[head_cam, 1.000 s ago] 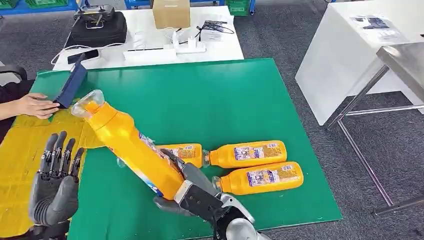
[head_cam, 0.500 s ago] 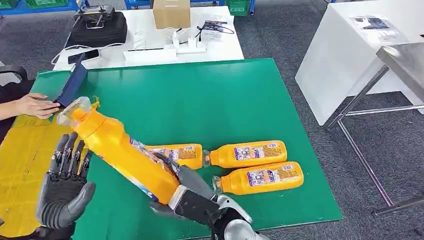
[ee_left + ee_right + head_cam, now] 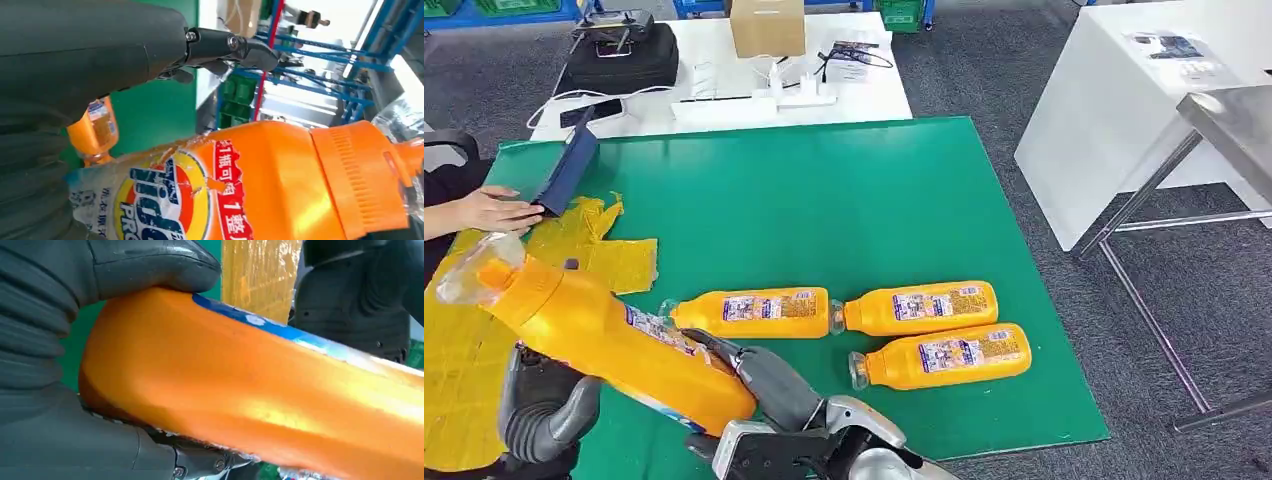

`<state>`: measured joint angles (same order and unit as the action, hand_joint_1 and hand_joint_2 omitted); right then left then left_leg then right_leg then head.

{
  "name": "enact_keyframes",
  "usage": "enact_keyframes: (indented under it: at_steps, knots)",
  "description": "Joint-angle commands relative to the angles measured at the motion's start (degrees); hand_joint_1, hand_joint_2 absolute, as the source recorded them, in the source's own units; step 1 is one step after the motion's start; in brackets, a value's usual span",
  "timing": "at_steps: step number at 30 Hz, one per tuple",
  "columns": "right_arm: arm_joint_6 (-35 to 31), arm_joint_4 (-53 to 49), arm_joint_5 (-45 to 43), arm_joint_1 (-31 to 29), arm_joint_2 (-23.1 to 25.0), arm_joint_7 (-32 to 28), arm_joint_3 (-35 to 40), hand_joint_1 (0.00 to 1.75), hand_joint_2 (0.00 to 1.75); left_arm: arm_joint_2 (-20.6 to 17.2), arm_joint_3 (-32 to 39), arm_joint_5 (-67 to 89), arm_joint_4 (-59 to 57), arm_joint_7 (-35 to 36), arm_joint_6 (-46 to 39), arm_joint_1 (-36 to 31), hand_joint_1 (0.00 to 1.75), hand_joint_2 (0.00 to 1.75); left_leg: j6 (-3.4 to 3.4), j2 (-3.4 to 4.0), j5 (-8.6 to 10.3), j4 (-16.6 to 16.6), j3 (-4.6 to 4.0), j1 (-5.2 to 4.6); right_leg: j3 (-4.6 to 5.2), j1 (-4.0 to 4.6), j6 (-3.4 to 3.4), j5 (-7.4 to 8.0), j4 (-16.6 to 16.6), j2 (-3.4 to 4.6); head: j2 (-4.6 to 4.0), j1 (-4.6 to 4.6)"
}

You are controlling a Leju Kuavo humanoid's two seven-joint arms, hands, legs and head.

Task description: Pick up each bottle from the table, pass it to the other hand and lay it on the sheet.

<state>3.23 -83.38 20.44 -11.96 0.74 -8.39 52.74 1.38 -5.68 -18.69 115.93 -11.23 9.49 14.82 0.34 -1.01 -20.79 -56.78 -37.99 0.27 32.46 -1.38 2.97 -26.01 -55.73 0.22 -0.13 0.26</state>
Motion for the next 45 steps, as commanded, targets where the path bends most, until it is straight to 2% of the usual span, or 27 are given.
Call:
enact_keyframes:
  at_steps: [1,6,11,13,14,15,16,23,24,25,30,32,34,37,42,45]
  knots:
    - [1.47,2.91,0.89,-3.75,-1.38,-0.57,7.41,1.75,1.75,-2.07,-2.93,0.91,-5.04,0.06,0.74,-1.88,0.0,1.75,-0.03,0.08,-0.09,0.02,0.28,0.06,-0.32,0.1,-0.17,-0.07,0.08,-0.01,0.0,0.0]
    - [1.52,2.57,0.9,-3.34,-2.02,0.04,6.89,1.75,1.75,-3.6,-4.06,3.7,-4.85,-1.46,2.37,-1.77,0.0,1.75,-0.02,0.03,-0.04,0.05,0.19,0.02,-0.25,0.04,-0.11,-0.04,0.07,-0.05,0.0,0.0]
    - [1.52,2.57,0.9,-3.34,-2.02,0.04,6.89,1.75,1.75,-3.6,-4.06,3.7,-4.85,-1.46,2.37,-1.77,0.0,1.75,-0.02,0.06,-0.04,0.04,0.14,0.02,-0.22,0.04,-0.09,-0.02,0.06,-0.01,0.0,0.0]
    - [1.74,2.4,0.94,-3.3,-2.08,0.2,6.9,1.75,1.75,-4.27,-4.53,5.12,-4.79,-2.58,3.29,-1.92,0.0,1.75,-0.03,0.06,-0.12,0.0,0.28,0.07,-0.59,0.11,-0.16,-0.09,0.07,-0.04,0.0,0.0]
    - [1.94,2.28,0.92,-3.3,-2.17,0.28,6.92,1.75,1.75,-4.74,-4.88,5.85,-4.64,-3.37,3.94,-2.06,0.17,1.75,-0.02,0.02,-0.06,0.02,0.2,0.03,-0.46,0.05,-0.11,-0.06,0.06,-0.07,0.0,0.0]
    - [2.28,2.14,0.81,-3.34,-2.25,0.43,6.92,1.75,1.75,-5.36,-5.34,7.17,-4.56,-4.49,4.78,-2.17,0.17,1.75,-0.02,0.02,-0.04,0.03,0.16,0.02,-0.38,0.04,-0.09,-0.04,0.05,-0.05,0.0,0.0]
    - [2.49,2.04,0.7,-3.35,-2.29,0.55,6.85,1.75,1.75,-6.01,-5.79,8.1,-4.48,-5.2,5.65,-2.25,0.0,1.75,-0.03,0.04,-0.1,-0.02,0.26,0.07,-0.49,0.11,-0.16,-0.08,0.05,-0.06,0.0,0.0]
    - [3.09,2.02,0.51,-3.4,-2.29,0.8,6.59,1.75,1.75,-8.35,-7.38,10.45,-4.79,-7.23,8.93,-2.63,0.0,1.75,-0.03,0.03,-0.09,-0.01,0.24,0.06,-0.29,0.09,-0.16,-0.09,0.03,-0.07,0.0,0.0]
    - [3.16,2.09,0.53,-3.36,-2.26,0.82,6.52,1.75,1.75,-8.49,-7.45,11.11,-4.86,-7.44,9.18,-2.63,0.23,1.75,-0.03,0.03,-0.05,0.02,0.19,0.03,-0.21,0.06,-0.13,-0.05,0.04,-0.05,0.0,0.0]
    - [3.16,2.09,0.53,-3.36,-2.26,0.82,6.52,1.75,1.75,-8.49,-7.45,11.11,-4.86,-7.44,9.18,-2.63,1.75,1.75,-0.02,0.03,-0.04,0.03,0.16,0.02,-0.17,0.05,-0.11,-0.04,0.04,-0.05,0.0,0.0]
    - [3.08,1.79,0.55,-3.12,-2.12,0.94,5.94,1.75,1.75,-8.61,-7.38,12.02,-5.01,-8.12,9.64,-2.73,1.75,1.75,-0.04,0.08,-0.14,-0.01,0.32,0.07,-0.37,0.11,-0.18,-0.11,0.06,-0.02,0.0,0.0]
    - [3.07,1.06,0.51,-2.97,-1.91,1.64,5.65,1.75,1.75,-8.56,-7.39,11.98,-5.09,-8.07,9.87,-3.28,1.75,1.75,-0.01,0.01,-0.02,0.03,0.09,0.01,-0.15,0.03,-0.08,-0.02,0.03,-0.04,0.0,0.0]
    - [3.22,0.24,0.54,-2.84,-2.11,2.49,5.46,1.75,1.75,-8.47,-7.28,12.17,-5.13,-7.87,9.71,-3.42,1.75,1.75,-0.04,0.03,-0.16,-0.06,0.3,0.09,-0.4,0.13,-0.21,-0.14,0.01,-0.09,0.0,0.0]
    - [2.45,-0.5,0.64,-2.12,-2.69,2.62,3.86,1.75,1.75,-8.9,-7.11,12.62,-4.81,-8.37,9.78,-2.65,1.75,1.75,-0.02,0.0,-0.03,0.02,0.11,0.02,-0.13,0.04,-0.09,-0.03,0.03,-0.06,0.0,0.0]
    - [1.19,-3.26,1.07,-0.94,-3.09,3.4,1.66,1.75,1.75,-8.54,-6.78,13.22,-4.26,-8.19,9.2,-2.67,1.75,1.75,-0.02,-0.03,-0.09,-0.02,0.2,0.05,-0.24,0.08,-0.14,-0.1,0.03,-0.12,0.0,0.0]
    - [-1.35,-5.14,2.91,1.25,-3.84,4.38,-1.53,1.75,1.75,-8.39,-5.39,18.28,-3.41,-7.28,5.12,-1.51,1.75,1.75,-0.02,-0.01,-0.08,-0.02,0.17,0.02,-0.21,0.05,-0.13,-0.09,0.01,-0.09,0.0,0.0]
